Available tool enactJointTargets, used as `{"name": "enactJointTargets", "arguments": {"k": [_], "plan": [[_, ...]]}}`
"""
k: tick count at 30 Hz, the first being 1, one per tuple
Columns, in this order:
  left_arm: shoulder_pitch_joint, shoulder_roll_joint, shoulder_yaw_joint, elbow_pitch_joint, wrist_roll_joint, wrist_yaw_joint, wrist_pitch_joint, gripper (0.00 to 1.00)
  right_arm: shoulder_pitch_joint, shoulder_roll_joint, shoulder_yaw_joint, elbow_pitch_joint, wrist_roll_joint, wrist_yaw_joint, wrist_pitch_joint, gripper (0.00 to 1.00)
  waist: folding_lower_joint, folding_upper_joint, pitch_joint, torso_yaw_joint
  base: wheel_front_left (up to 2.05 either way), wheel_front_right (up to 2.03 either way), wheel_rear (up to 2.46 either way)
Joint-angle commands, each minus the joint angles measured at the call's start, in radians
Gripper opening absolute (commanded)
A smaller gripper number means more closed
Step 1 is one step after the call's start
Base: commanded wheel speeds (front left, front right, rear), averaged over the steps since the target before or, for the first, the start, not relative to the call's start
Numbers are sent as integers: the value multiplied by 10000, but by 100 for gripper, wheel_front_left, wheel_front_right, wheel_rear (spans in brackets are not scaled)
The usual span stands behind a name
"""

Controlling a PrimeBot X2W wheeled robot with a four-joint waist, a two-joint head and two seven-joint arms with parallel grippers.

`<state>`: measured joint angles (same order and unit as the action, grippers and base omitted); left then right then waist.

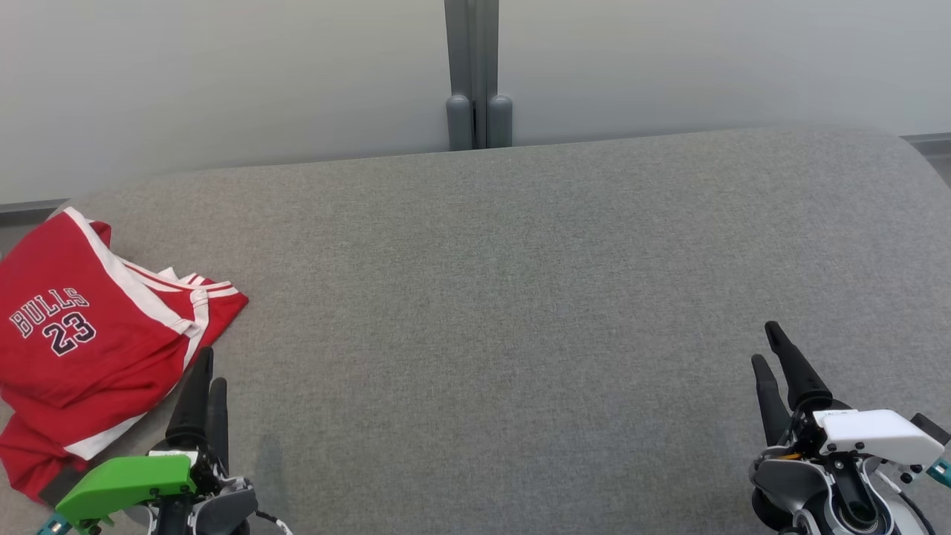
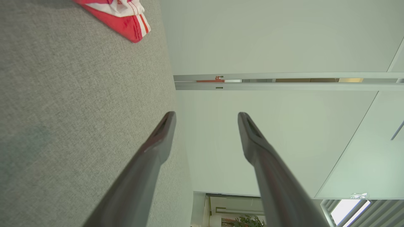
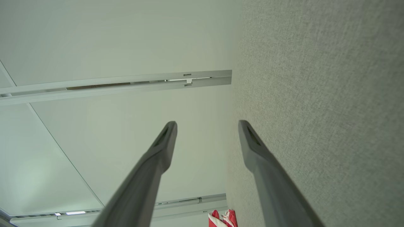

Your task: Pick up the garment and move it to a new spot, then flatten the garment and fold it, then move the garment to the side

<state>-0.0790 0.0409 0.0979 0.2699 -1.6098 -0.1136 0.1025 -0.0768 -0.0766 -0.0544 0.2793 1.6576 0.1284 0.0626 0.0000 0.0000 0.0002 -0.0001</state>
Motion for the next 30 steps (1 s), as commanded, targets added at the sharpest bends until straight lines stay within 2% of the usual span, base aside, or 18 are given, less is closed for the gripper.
{"name": "enactJointTargets", "arguments": {"k": [1,9,15,30], "plan": [[-307,40,-109,-191,34,-17,-108,100,-226,-73,21,-247,-143,18,-110,100,0,0,4,1,0,0,0],[-559,172,-477,-281,822,-36,-556,100,-338,-337,286,-374,-1276,20,-515,100,0,0,16,5,0,0,0],[-667,128,-465,-570,2252,-50,-832,100,-377,-408,362,-650,-2816,21,-759,100,0,0,22,13,0,0,0],[-736,328,-1057,-690,5431,-83,-1418,100,-326,-681,708,-1058,-5685,24,-1278,100,0,0,-2,15,0,0,0]]}}
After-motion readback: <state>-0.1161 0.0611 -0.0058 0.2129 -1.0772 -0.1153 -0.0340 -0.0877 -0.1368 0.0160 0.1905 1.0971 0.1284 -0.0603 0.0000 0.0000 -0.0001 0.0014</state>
